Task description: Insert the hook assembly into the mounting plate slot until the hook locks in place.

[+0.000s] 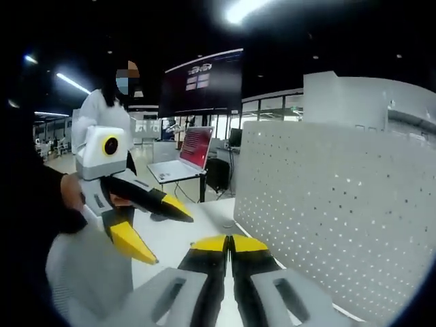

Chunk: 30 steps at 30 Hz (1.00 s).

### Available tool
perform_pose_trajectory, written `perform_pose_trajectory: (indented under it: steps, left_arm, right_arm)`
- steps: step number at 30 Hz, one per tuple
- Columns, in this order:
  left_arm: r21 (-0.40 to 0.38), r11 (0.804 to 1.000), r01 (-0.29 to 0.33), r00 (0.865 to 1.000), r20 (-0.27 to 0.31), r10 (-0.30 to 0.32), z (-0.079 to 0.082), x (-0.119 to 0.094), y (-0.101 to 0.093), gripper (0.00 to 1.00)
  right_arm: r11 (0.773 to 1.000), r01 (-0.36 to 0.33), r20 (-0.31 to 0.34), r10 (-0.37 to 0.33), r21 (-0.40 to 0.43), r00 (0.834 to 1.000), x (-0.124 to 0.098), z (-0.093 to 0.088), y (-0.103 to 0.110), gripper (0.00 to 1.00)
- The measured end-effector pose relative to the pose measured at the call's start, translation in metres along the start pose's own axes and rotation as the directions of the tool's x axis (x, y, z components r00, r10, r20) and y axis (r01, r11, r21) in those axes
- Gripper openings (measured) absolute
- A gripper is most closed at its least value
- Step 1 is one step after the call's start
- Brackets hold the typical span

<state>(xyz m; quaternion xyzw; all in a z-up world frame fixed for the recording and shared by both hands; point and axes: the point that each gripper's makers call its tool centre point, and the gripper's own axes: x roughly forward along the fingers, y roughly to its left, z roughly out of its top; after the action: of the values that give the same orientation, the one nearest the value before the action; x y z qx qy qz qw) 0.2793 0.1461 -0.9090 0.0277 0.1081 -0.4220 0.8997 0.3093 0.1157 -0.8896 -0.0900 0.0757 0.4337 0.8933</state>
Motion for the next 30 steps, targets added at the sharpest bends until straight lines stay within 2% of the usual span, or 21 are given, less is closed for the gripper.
perform_pose_trajectory:
  steps: [4,7,12,14,16,19,26,30]
  left_arm:
    - [0.023,1.000,0.004,1.000,-0.008,-0.003,0.003,0.004,0.001,0.42]
    - [0.093,0.996,0.004,1.000,-0.021,-0.002,0.006,0.007,0.001,0.37]
    - [0.121,0.993,0.016,0.999,-0.033,-0.013,0.006,0.013,-0.001,0.27]
    - [0.119,0.993,0.015,0.999,-0.033,-0.012,0.005,0.014,-0.001,0.27]
    - [0.081,0.997,0.005,1.000,-0.028,-0.003,0.003,0.015,0.002,0.29]
    - [-0.049,0.998,0.026,1.000,-0.015,-0.027,0.000,0.015,0.001,0.27]
    - [-0.072,0.997,0.042,0.999,0.004,-0.042,0.004,0.012,-0.002,0.18]
    - [-0.120,0.991,0.060,0.998,0.025,-0.058,0.007,0.012,-0.004,0.16]
  right_arm:
    - [1.000,-0.003,0.005,0.003,-0.015,1.000,-0.001,0.003,0.003,0.00]
    - [1.000,-0.001,0.006,0.001,-0.019,1.000,-0.001,0.003,0.003,0.00]
    - [1.000,0.001,0.020,-0.001,-0.008,1.000,-0.001,0.006,0.003,0.00]
    - [1.000,0.002,0.029,-0.002,-0.003,1.000,-0.003,0.008,0.003,0.00]
    - [1.000,0.004,0.040,-0.004,0.000,0.999,-0.004,0.011,0.002,0.00]
    - [1.000,0.005,0.050,-0.005,0.006,0.999,-0.005,0.012,0.002,0.00]
    - [1.000,0.006,0.058,-0.006,0.001,0.998,-0.005,0.013,0.002,0.00]
    - [1.000,0.001,0.063,-0.001,-0.003,0.998,-0.004,0.014,0.005,0.00]
